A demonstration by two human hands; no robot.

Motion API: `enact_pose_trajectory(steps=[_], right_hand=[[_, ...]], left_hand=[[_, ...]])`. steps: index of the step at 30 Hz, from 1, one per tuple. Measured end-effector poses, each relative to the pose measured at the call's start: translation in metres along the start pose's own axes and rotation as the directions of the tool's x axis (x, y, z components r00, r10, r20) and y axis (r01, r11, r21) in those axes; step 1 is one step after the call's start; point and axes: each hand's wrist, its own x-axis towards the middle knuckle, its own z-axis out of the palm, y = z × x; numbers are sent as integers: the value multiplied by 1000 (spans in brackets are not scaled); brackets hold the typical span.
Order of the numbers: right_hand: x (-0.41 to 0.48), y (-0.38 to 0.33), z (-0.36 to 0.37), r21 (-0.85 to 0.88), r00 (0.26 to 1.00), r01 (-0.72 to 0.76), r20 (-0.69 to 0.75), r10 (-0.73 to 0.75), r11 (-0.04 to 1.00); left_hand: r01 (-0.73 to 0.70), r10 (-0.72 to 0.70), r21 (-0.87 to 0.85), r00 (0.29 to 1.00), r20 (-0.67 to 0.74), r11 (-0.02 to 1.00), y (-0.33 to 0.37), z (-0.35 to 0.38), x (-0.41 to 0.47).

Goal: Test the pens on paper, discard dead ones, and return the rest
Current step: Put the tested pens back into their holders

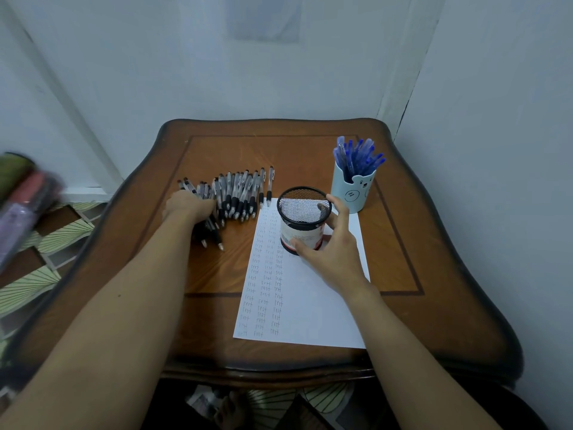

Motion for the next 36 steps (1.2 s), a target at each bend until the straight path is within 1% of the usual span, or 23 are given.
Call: enact_pose_trajectory(steps=[3,11,14,16,18,20,23,25,26,31,33,36], right_hand=[[0,-1,-2,27,1000,1,15,-1,1000],[0,1,-6,27,997,-5,79,3,1000],[1,1,-9,40,994,-21,104,17,999],[2,2,-11,42,992,-23,123,17,999],[3,3,-12,45,991,-24,134,18,999],[3,5,-12,44,991,-29,136,22,999],[3,6,-11,45,991,-38,133,31,998],[3,7,-11,36,991,-37,128,32,999],[3,7,-10,31,992,-35,125,31,999],[3,7,-9,21,993,-33,116,31,999],[3,7,-9,21,993,-30,115,27,999],[3,7,-9,24,994,-28,109,25,999]], left_hand=[[-14,14,1,1000,11,1000,1,-3,-7],[5,-13,-108,997,-73,994,-8,-6,-18],[-6,-11,-211,997,-79,977,-10,-5,-27],[15,-38,-367,998,-56,930,-12,-3,-31],[62,-67,-577,998,12,814,-12,-3,-37],[88,-47,-733,996,76,675,-9,-3,-42],[141,49,-865,981,187,481,0,0,-56],[207,120,-931,960,252,301,9,1,-66],[231,147,-948,953,267,221,14,1,-71],[337,237,-937,921,309,-88,38,6,-86],[360,243,-919,917,317,-161,51,7,-90],[356,223,-916,923,314,-186,72,9,-98]])
